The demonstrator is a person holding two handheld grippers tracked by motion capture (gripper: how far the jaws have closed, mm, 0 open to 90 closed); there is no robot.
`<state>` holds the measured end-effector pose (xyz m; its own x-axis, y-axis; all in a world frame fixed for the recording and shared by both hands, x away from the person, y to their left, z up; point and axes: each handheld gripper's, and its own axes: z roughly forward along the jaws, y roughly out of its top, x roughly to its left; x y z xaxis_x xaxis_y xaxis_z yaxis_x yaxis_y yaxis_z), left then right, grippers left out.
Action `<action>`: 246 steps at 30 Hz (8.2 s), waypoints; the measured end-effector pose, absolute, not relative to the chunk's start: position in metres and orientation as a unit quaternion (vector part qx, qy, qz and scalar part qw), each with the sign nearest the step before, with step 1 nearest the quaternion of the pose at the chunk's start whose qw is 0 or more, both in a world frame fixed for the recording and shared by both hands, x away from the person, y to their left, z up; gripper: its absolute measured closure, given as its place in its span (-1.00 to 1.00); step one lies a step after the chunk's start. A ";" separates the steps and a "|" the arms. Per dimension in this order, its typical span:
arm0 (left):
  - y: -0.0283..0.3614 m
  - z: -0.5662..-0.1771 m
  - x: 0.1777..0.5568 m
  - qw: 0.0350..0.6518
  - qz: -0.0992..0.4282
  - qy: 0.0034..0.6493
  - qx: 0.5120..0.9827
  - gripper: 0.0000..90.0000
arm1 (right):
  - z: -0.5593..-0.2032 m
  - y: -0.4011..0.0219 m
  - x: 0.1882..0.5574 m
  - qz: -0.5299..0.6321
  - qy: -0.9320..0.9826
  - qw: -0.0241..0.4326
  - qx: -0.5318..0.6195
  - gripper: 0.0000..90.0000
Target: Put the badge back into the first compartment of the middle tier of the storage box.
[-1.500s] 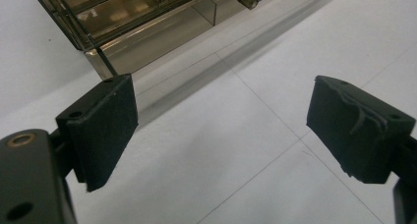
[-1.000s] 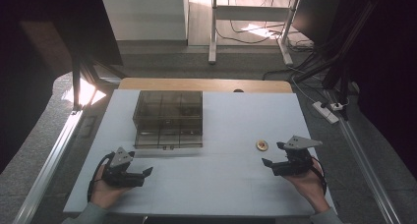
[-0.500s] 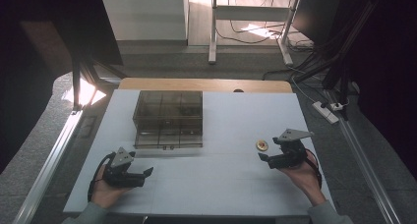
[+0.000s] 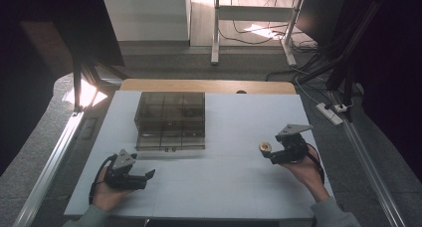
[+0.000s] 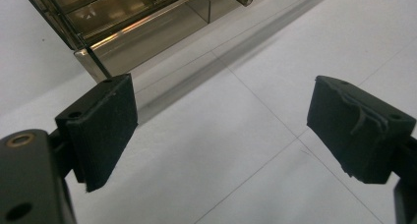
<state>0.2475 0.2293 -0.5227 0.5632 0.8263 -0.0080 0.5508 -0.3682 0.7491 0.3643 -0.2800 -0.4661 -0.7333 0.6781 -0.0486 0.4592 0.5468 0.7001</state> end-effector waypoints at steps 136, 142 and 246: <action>0.229 -0.527 0.249 0.354 0.185 0.427 0.811 -0.72 | -0.454 -0.247 0.385 0.403 0.853 0.134 0.303 0.03; 0.229 -0.527 0.249 0.354 0.185 0.426 0.812 -0.72 | -0.451 -0.243 0.382 0.413 0.850 0.135 0.298 0.03; 0.227 -0.527 0.249 0.353 0.185 0.424 0.813 -0.72 | -0.439 -0.139 0.360 0.479 0.852 0.076 0.197 0.03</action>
